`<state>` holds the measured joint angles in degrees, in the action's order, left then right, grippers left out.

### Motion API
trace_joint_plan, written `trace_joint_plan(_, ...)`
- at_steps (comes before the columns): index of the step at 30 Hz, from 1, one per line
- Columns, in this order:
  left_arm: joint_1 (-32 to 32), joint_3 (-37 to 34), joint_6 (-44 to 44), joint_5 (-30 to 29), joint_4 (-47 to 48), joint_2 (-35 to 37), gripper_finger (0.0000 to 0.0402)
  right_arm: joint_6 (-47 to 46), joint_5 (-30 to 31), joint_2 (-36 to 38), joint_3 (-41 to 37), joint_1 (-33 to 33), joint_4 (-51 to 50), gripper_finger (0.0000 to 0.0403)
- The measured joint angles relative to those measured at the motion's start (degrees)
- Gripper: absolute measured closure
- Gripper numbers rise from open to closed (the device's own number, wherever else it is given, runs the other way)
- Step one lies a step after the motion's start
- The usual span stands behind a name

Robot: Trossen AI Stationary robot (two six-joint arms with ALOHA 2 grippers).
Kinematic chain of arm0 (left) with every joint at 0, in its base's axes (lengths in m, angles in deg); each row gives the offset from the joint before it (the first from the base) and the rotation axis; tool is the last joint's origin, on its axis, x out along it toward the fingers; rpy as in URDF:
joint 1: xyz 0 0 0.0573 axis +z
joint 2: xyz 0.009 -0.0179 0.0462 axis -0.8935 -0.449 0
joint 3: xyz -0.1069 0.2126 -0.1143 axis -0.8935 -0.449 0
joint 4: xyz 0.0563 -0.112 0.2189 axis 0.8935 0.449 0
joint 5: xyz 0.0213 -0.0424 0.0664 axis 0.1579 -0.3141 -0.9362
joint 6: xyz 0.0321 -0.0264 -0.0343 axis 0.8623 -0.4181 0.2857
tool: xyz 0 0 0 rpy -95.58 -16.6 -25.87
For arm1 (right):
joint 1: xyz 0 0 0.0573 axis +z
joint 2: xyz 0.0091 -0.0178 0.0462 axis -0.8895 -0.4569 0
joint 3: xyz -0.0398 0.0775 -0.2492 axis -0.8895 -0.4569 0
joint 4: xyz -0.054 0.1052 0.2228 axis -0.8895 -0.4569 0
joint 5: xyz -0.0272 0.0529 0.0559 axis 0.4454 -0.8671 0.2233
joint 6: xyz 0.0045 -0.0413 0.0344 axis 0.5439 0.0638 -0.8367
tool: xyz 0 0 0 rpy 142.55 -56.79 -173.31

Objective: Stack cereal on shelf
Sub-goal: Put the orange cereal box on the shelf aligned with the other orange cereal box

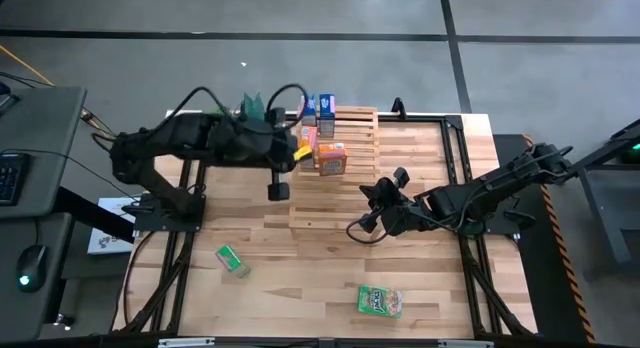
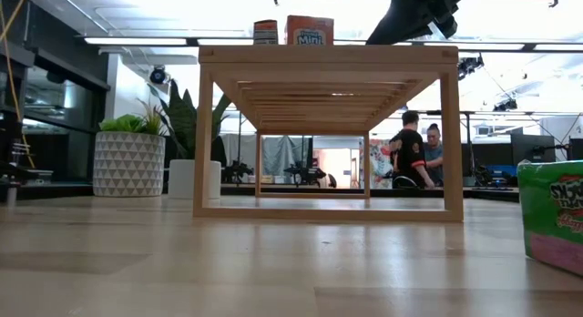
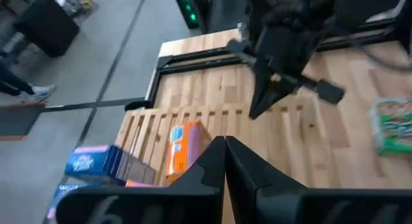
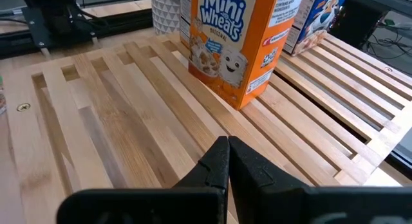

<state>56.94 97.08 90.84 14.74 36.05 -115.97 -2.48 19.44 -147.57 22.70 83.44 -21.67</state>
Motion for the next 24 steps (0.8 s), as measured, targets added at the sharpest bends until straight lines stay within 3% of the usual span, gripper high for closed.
trace_joint_plan(10,-0.31,-53.67,0.54,0.01,-41.55,32.41,0.0401,1.51,0.2,0.0,0.0,-0.33,0.41,0.0402)
trace_joint_plan(13,-1.58,-66.94,0.48,1.99,-54.09,41.87,0.0401,1.47,-2.81,0.0,0.0,-1.8,1.64,0.0402)
trace_joint_plan(19,-3.92,-84.88,1.18,2.39,-72.76,53.94,0.0401,3.41,-12.59,-0.02,0.0,-7.49,8.61,0.0402)
trace_joint_plan(24,-3.93,-91.07,1.48,2.36,-75.96,58.52,0.0401,13.16,-19.34,-0.02,0.0,-10.36,11.54,0.0402)
